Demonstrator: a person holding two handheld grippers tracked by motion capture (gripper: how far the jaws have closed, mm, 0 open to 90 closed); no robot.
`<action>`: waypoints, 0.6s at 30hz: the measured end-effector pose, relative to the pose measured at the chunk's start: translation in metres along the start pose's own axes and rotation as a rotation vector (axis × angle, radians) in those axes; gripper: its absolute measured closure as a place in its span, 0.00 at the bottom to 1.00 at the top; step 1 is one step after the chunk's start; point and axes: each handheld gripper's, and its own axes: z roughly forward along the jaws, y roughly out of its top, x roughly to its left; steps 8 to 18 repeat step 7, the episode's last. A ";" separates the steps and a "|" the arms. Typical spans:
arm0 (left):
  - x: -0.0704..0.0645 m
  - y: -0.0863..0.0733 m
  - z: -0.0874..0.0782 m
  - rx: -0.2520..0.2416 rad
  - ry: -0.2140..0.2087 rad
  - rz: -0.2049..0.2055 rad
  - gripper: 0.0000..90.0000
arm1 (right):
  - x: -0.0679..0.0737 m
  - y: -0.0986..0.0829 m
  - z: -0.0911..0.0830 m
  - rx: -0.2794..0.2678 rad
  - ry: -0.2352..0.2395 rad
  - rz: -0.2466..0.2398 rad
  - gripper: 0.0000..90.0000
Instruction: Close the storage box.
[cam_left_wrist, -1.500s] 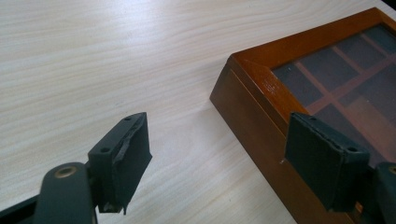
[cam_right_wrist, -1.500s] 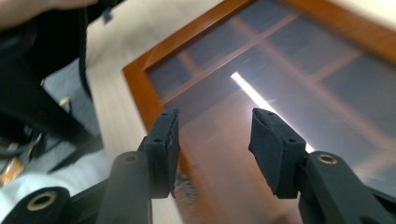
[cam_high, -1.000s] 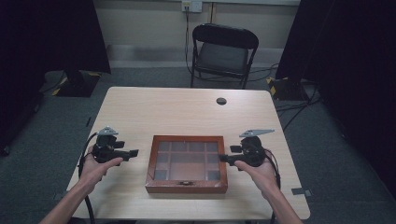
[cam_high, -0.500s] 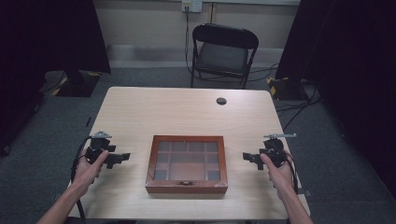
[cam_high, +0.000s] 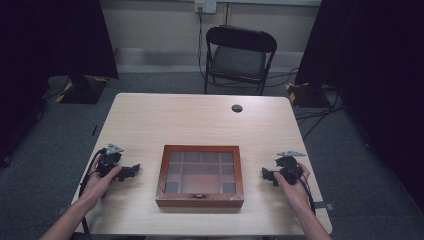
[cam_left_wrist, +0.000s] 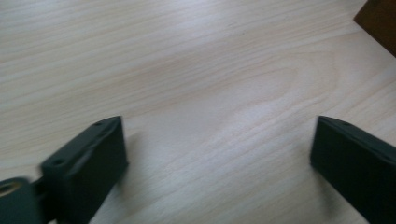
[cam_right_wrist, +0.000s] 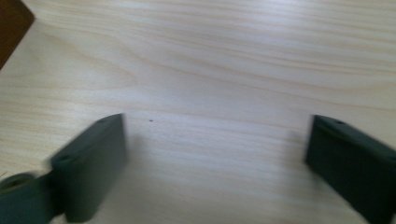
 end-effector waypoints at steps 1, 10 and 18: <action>-0.001 0.000 0.000 0.003 0.009 -0.003 0.00 | 0.001 -0.001 0.000 -0.014 0.000 -0.001 0.00; -0.002 0.000 0.000 -0.001 0.014 -0.013 0.00 | 0.001 -0.006 0.001 -0.069 0.005 0.001 0.00; -0.002 0.000 0.000 -0.001 0.014 -0.013 0.00 | 0.001 -0.006 0.001 -0.069 0.005 0.001 0.00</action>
